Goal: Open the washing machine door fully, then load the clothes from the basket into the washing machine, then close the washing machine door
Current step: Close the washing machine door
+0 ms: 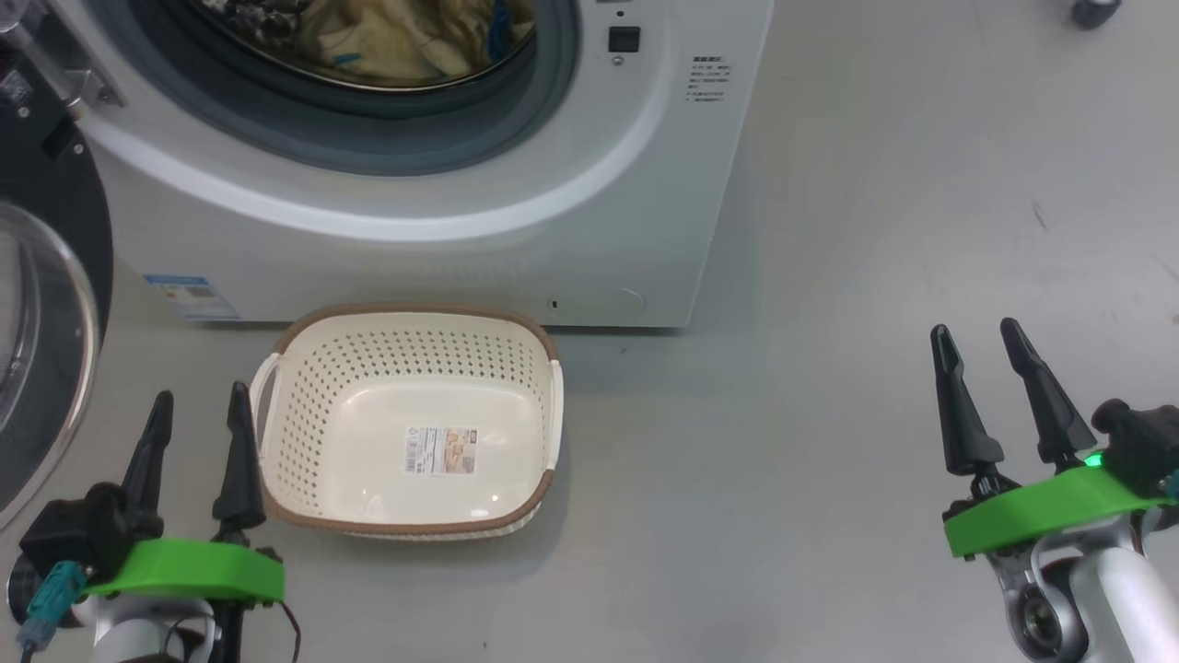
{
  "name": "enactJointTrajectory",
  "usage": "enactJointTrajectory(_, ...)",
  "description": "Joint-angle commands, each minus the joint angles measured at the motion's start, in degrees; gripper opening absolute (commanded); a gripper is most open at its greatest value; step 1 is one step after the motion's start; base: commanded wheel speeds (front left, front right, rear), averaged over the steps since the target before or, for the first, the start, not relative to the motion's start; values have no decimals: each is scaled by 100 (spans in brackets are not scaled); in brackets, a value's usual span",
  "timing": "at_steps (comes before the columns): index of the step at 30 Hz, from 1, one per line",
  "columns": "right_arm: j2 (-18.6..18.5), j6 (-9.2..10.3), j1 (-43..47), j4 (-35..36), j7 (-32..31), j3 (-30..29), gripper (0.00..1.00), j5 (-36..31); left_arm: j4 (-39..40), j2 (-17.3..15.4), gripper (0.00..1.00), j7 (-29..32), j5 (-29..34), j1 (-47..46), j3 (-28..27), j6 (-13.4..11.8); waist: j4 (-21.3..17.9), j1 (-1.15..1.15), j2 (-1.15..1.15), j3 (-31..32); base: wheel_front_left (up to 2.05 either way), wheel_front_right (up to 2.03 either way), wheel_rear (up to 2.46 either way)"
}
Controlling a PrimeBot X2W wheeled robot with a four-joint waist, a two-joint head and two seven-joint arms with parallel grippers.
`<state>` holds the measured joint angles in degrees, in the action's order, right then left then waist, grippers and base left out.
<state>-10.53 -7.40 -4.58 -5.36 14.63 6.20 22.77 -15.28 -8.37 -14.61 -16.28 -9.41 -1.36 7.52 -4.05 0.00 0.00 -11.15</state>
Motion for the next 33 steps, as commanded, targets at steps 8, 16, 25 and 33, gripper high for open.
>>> enactJointTrajectory(8,-279,-9,-103,206,37,308,100,-90,217,41,100,-39,-136,-58,-197,-3,724,0,0,98,0,0,0)
enactJointTrajectory(16,-457,-9,-187,129,37,530,100,-51,189,199,100,-39,-210,102,-290,-3,1493,0,0,249,0,0,0)
enactJointTrajectory(25,-632,-9,-328,29,37,901,100,17,223,337,100,-39,-199,349,-495,-3,2209,0,0,318,0,0,0)
enactJointTrajectory(33,-693,-9,-334,-62,37,1120,100,75,247,414,100,-39,-124,495,-540,-3,2684,0,0,443,0,0,0)
